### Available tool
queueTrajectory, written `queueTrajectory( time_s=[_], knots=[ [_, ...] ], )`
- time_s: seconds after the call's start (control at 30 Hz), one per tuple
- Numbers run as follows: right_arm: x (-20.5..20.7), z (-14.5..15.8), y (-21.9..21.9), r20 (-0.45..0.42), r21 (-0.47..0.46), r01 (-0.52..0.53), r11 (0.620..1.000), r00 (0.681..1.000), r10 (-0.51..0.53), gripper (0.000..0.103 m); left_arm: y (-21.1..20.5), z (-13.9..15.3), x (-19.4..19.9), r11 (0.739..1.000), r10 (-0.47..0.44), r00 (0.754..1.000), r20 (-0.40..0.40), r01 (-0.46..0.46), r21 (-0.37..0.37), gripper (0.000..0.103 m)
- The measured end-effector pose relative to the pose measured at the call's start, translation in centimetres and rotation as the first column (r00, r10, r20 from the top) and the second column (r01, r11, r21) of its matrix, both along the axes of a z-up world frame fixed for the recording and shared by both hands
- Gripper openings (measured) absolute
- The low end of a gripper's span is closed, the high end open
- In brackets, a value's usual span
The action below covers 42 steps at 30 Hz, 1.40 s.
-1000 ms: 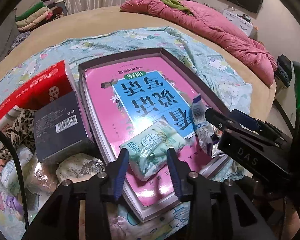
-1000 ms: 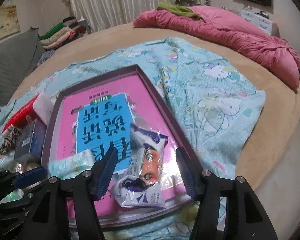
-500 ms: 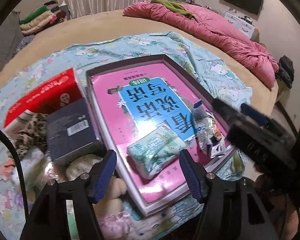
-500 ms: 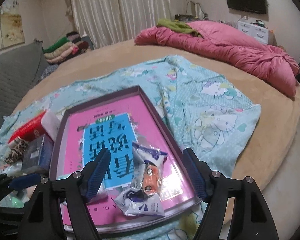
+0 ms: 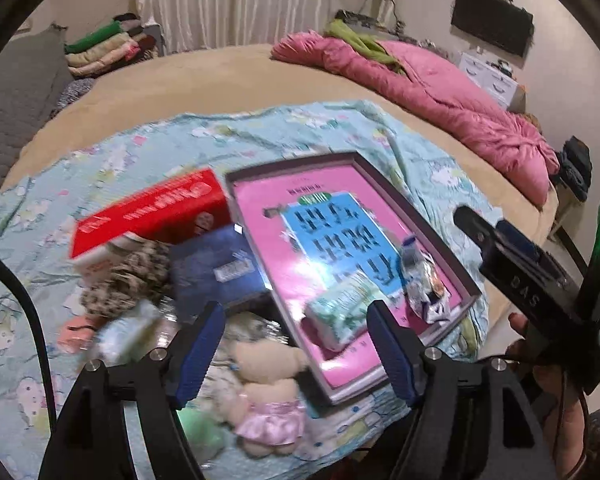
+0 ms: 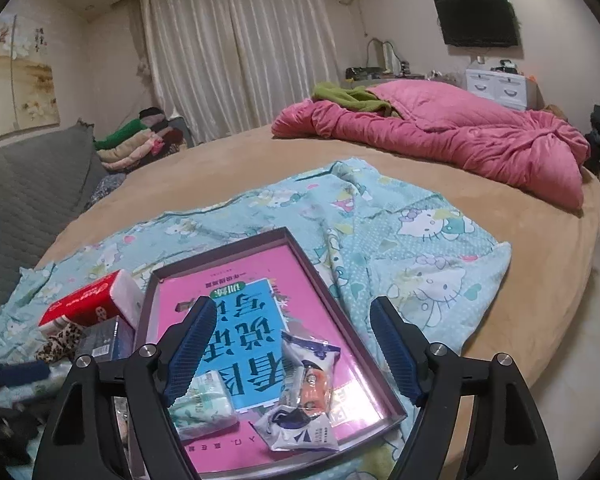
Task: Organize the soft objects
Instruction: 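Move both open grippers back toward the pile of items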
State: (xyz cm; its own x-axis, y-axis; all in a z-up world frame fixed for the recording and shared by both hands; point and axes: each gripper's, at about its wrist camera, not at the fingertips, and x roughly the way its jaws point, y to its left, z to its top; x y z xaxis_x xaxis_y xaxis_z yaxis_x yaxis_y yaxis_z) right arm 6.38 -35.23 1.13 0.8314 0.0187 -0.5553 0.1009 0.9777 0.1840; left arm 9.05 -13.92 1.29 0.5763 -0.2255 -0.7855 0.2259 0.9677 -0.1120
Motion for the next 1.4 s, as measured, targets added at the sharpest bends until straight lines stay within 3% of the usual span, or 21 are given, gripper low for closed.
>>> queueTrajectory(
  time_s=[0.67,1.1,1.4],
  knots=[
    [-3.0,4.8,8.4,0.045,0.0,-0.213,0.977,0.976,0.213,0.081,11.0,3.0,-2.2,0.982,0.182,0.983,0.028,-0.18,-0.049,0.075],
    [-5.4,5.2,13.6,-0.052,0.014,-0.334,0.942,0.941,0.335,0.081,13.7,1.4,-5.6,0.979,0.199,0.98,-0.028,-0.2,-0.032,0.075],
    [-6.3,5.1,15.5,-0.097,0.004,-0.373,0.928,0.923,0.371,0.081,14.9,1.4,-7.1,0.974,0.225,0.974,-0.014,-0.225,-0.023,0.075]
  ],
)
